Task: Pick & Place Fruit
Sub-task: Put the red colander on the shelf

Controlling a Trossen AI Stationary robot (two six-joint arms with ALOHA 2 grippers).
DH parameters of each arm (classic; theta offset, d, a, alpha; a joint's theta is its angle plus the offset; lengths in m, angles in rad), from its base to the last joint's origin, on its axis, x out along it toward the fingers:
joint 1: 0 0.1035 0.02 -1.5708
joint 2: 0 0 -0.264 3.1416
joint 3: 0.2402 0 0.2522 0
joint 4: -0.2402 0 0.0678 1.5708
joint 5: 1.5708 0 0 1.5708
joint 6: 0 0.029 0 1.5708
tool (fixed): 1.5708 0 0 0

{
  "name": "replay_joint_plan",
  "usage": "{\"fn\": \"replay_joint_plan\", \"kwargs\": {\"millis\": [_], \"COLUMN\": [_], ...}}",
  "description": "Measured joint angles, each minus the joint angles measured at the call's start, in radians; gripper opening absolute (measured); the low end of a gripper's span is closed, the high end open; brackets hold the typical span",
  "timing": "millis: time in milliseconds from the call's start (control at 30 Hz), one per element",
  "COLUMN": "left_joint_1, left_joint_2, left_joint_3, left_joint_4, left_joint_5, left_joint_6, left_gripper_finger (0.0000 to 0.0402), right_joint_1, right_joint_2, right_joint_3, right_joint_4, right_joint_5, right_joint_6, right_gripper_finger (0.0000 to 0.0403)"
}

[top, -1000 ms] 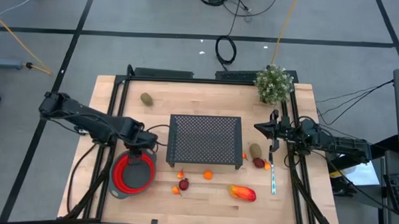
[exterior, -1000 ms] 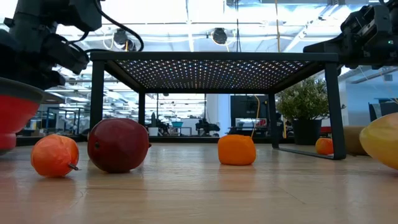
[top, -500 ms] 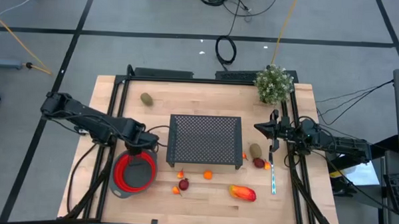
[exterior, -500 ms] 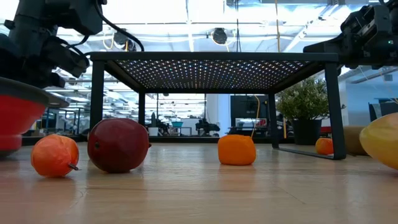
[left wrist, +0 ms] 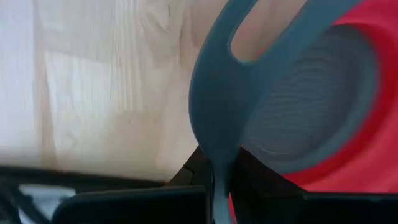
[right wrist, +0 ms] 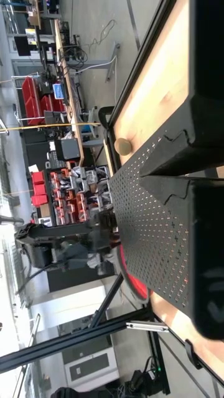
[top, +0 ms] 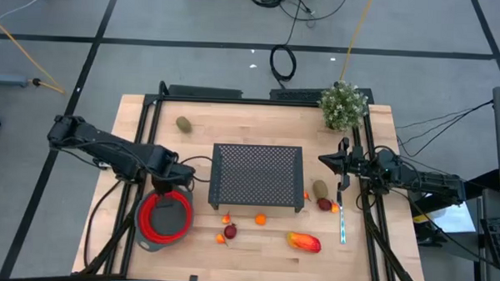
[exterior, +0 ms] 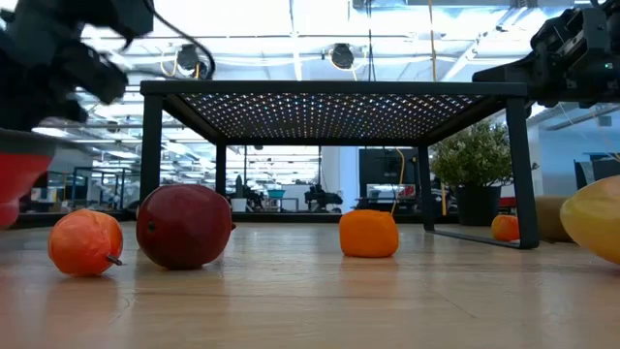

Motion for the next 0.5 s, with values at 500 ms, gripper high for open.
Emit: {"fn": "replay_joint_plan", "kwargs": {"millis": [500], "left_joint_1": [0.000], "left_joint_2": [-0.097], "left_joint_3": [0.398], "left_joint_4": [-0.231], "left_joint_5": [0.007], "left_joint_6": [-0.156], "left_gripper_finger": [0.0006], "right_joint_1": [0.000], "right_joint_2": [0.000], "right_joint_3": [0.000], "right_joint_4": [0.000], "right_joint_5": [0.000], "right_joint_6": [0.000], "right_gripper_finger": [0.0000]}}
